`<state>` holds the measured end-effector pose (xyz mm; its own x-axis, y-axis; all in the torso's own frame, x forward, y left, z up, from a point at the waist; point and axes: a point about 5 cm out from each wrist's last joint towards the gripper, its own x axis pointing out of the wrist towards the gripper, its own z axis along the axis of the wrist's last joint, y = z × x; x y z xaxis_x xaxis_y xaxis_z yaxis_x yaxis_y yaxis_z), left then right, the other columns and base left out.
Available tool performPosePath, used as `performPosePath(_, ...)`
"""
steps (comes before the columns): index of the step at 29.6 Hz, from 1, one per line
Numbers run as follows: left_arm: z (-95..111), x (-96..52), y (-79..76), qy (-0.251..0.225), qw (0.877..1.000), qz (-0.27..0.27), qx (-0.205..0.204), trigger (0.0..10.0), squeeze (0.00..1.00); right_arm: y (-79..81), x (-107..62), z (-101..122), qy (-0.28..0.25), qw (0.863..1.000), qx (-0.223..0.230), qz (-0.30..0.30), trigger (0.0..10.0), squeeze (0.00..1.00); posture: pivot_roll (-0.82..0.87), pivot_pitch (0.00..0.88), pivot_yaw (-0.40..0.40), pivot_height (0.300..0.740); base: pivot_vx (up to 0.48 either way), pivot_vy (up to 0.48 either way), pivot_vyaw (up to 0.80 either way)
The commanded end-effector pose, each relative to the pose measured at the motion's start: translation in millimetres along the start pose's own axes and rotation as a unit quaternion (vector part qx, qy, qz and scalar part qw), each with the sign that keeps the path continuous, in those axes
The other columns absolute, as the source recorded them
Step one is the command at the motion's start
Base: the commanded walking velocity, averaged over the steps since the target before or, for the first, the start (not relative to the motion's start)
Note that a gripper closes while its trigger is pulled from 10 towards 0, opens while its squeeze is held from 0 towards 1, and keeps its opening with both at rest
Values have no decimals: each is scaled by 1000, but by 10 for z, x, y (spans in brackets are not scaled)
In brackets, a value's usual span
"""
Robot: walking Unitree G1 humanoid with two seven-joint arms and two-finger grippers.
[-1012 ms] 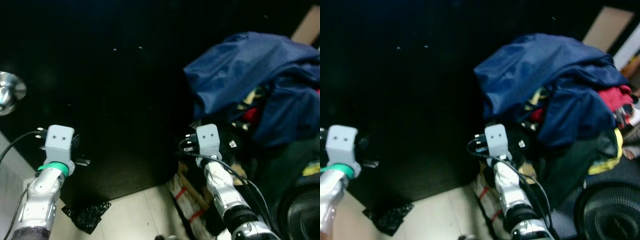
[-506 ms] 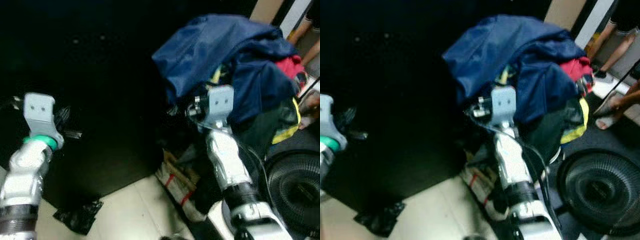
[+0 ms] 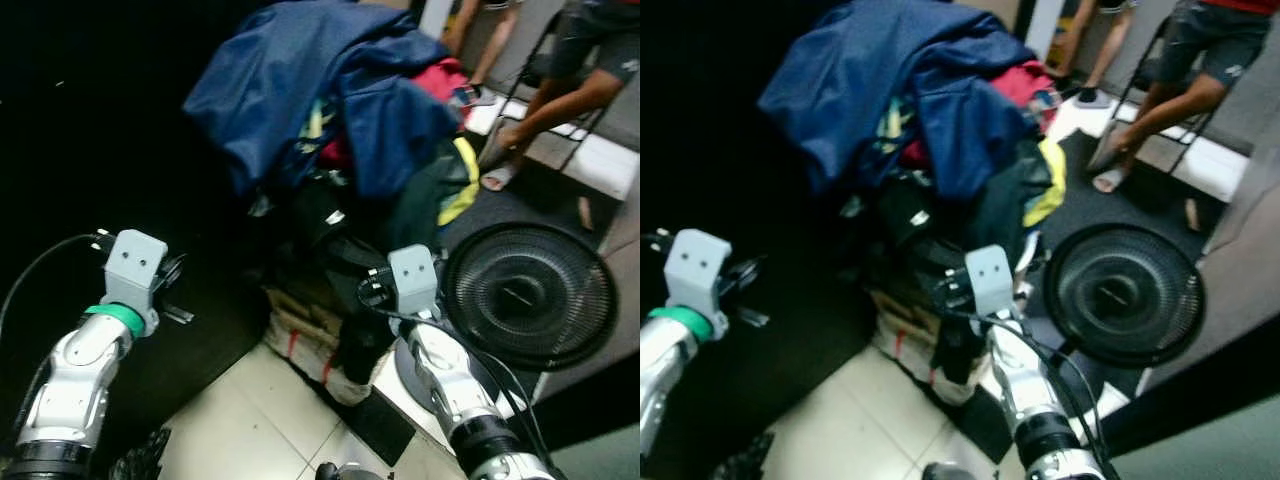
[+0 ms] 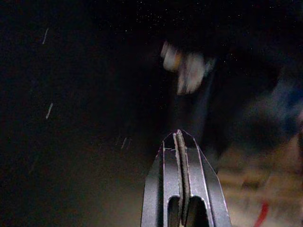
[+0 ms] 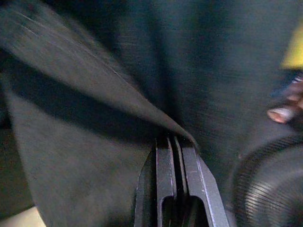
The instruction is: Clothes washing
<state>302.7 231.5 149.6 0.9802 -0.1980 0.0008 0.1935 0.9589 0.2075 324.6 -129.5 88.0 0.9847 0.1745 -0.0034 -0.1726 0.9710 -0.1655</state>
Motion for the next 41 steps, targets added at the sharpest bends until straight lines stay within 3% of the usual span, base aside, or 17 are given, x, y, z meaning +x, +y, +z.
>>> performPosePath(1,111,20,107,-17,999,30,-20,10000,0,-59,58,161,-24,1000,10,-15,10000,0,119,52,-4,740,0,0,-781)
performPosePath(6,742,150,345,-120,989,77,-44,10000,0,-222,308,1112,-177,983,33,-38,10000,0,120,49,3,740,0,0,-781)
performPosePath(9,834,158,376,-134,986,85,-42,10000,0,-244,318,1264,-202,978,35,-41,10000,0,120,49,3,740,0,0,-781)
performPosePath(12,1251,162,428,-197,974,106,-43,10000,0,-288,265,1896,-312,948,52,-38,10000,0,123,49,5,740,0,0,-785)
performPosePath(13,1251,162,428,-197,974,106,-43,10000,0,-288,265,1896,-312,948,52,-38,10000,0,123,49,5,740,0,0,-788)
performPosePath(14,1366,153,412,-213,970,105,-40,10000,0,-285,234,2041,-337,939,62,-33,10000,0,121,49,8,740,0,0,-781)
performPosePath(15,1366,153,412,-213,970,105,-40,10000,0,-285,234,2041,-337,939,62,-33,10000,0,121,49,8,740,0,0,-781)
performPosePath(16,1528,155,335,-229,968,103,-18,10000,0,-222,221,2093,-339,935,98,-16,10000,0,125,48,7,740,0,0,0)
performPosePath(19,1573,160,305,-229,967,108,-8,10000,0,-164,222,2027,-325,939,112,-7,10000,0,130,47,8,740,0,0,0)
performPosePath(24,1559,161,280,-231,966,108,-31,10000,0,-96,215,1955,-311,942,123,1,10000,0,129,47,12,740,0,0,0)
performPosePath(29,1514,193,152,-224,969,94,-45,10000,0,3,224,1882,-289,948,135,14,10000,0,128,32,11,740,0,0,0)
performPosePath(41,1447,210,135,-206,970,110,-74,10000,0,17,229,1834,-273,952,137,19,10000,0,128,21,10,740,0,139,0)
